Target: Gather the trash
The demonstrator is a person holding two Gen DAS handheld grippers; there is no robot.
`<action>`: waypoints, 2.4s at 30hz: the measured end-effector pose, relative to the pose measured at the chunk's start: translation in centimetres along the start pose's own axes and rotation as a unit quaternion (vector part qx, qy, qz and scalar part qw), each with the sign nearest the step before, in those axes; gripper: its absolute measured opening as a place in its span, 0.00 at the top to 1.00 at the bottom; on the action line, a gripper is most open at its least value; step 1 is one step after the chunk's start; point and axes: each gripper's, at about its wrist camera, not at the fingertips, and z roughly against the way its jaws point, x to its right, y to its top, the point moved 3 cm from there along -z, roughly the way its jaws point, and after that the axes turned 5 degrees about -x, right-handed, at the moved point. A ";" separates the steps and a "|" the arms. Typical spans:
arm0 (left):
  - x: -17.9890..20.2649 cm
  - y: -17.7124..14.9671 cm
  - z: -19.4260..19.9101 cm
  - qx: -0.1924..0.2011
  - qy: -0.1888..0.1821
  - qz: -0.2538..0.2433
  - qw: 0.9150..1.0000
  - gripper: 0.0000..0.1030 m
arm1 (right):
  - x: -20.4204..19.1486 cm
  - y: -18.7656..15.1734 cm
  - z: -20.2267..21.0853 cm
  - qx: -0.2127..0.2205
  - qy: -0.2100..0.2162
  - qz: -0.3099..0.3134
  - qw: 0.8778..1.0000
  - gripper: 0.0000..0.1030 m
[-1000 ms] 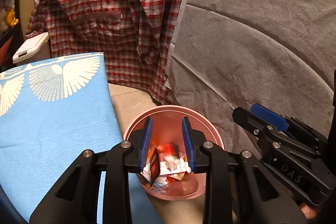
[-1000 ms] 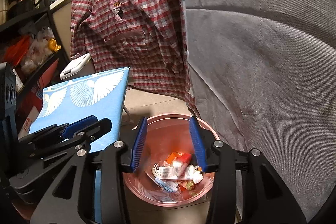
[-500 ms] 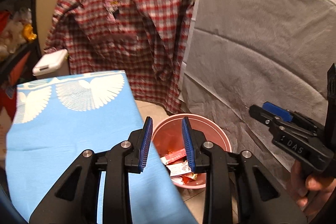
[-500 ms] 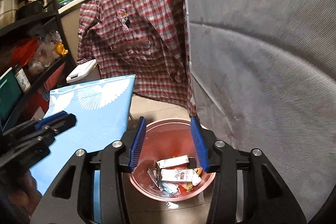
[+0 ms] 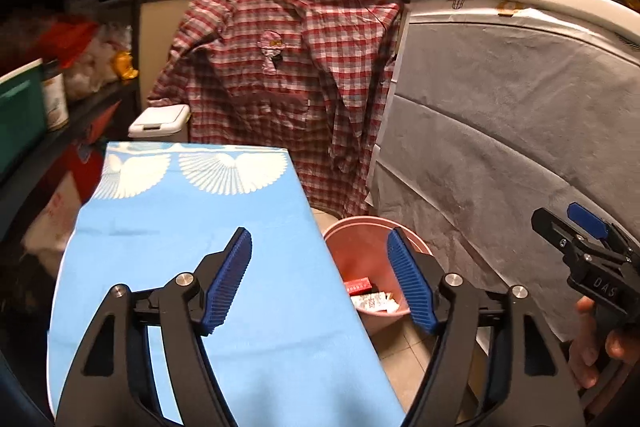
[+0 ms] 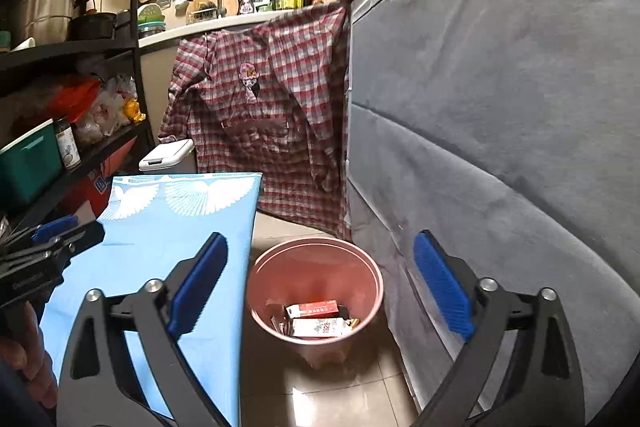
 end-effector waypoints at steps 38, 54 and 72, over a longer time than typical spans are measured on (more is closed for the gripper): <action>4.0 -7.3 0.3 -0.042 0.055 -0.019 0.997 0.10 | 1.7 -6.6 1.1 -0.066 -0.033 -0.003 0.997 0.05; 4.1 -7.4 0.0 -0.047 0.053 -0.013 0.997 0.10 | 1.8 -6.6 1.1 -0.066 -0.032 -0.002 0.997 0.05; 4.5 -7.5 -0.6 -0.055 0.050 -0.012 0.997 0.10 | 2.2 -6.6 0.8 -0.067 -0.032 -0.003 0.997 0.05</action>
